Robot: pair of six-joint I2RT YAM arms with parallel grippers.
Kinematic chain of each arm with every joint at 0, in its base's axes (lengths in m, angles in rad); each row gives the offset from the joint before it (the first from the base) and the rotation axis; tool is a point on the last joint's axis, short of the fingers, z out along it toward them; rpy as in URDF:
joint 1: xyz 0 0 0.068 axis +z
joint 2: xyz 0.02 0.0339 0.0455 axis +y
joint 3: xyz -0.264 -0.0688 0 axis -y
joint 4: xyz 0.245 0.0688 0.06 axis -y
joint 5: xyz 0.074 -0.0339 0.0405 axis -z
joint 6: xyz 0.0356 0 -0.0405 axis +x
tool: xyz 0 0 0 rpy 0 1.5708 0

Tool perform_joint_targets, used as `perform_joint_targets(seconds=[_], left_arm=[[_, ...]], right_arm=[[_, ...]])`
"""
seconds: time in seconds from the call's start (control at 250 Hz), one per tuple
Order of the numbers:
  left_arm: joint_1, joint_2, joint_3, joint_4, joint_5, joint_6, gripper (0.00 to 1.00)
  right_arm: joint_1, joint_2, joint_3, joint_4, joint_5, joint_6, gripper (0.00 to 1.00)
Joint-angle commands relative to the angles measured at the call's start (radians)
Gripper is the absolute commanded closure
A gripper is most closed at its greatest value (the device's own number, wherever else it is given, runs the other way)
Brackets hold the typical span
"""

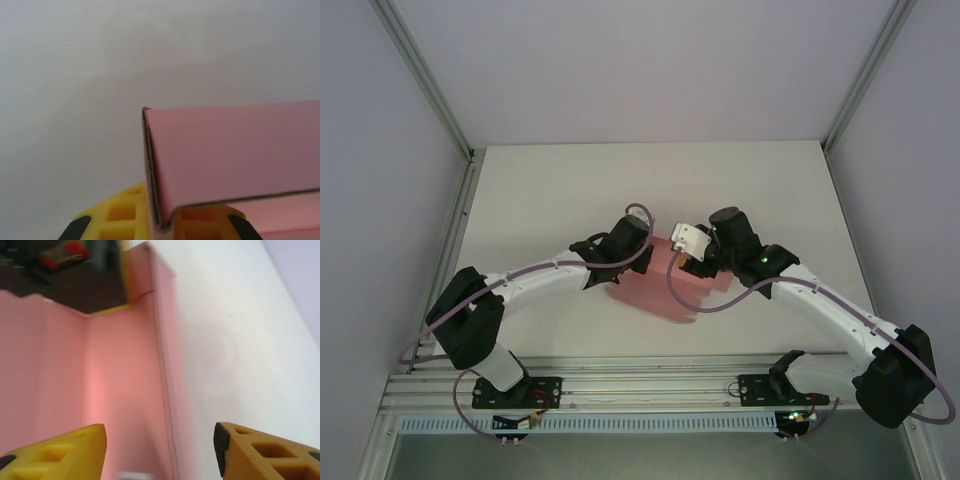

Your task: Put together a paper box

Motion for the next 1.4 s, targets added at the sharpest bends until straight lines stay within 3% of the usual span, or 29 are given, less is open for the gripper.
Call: perform_joint_targets(seconds=[0.0,0.172,0.455,0.587,0.759,0.882,1.166,1.338,1.398], left_arm=[[-0.005,-0.02,0.03,-0.138,0.039,-0.002,1.0],[-0.005,-0.013,0.031,-0.141,0.036,-0.001,1.0],[0.0,0.018,0.059,-0.122,0.033,-0.009,1.0],[0.005,0.011,0.058,-0.102,0.067,-0.003,1.0],[0.013,-0.004,0.047,-0.091,0.072,-0.011,1.0],[0.02,-0.001,0.045,-0.089,0.079,-0.038,1.0],[0.034,-0.005,0.052,-0.072,0.122,-0.078,1.0],[0.036,0.006,0.072,-0.078,0.108,-0.097,1.0],[0.036,0.011,0.077,-0.085,0.094,-0.101,0.84]], right_arm=[[-0.008,-0.027,0.005,0.09,0.019,-0.113,0.41],[-0.007,-0.013,0.012,0.044,0.028,-0.162,0.41],[0.002,0.018,0.023,-0.097,-0.109,-0.074,0.41],[0.002,0.058,0.013,-0.085,-0.051,-0.088,0.42],[0.003,0.072,0.005,-0.031,0.008,-0.126,0.71],[0.006,0.07,0.017,-0.05,-0.007,-0.124,0.85],[0.057,0.077,0.003,-0.008,0.133,-0.174,1.0],[0.081,0.062,0.003,0.034,0.16,-0.19,1.0],[0.089,0.065,0.001,0.048,0.189,-0.198,1.0]])
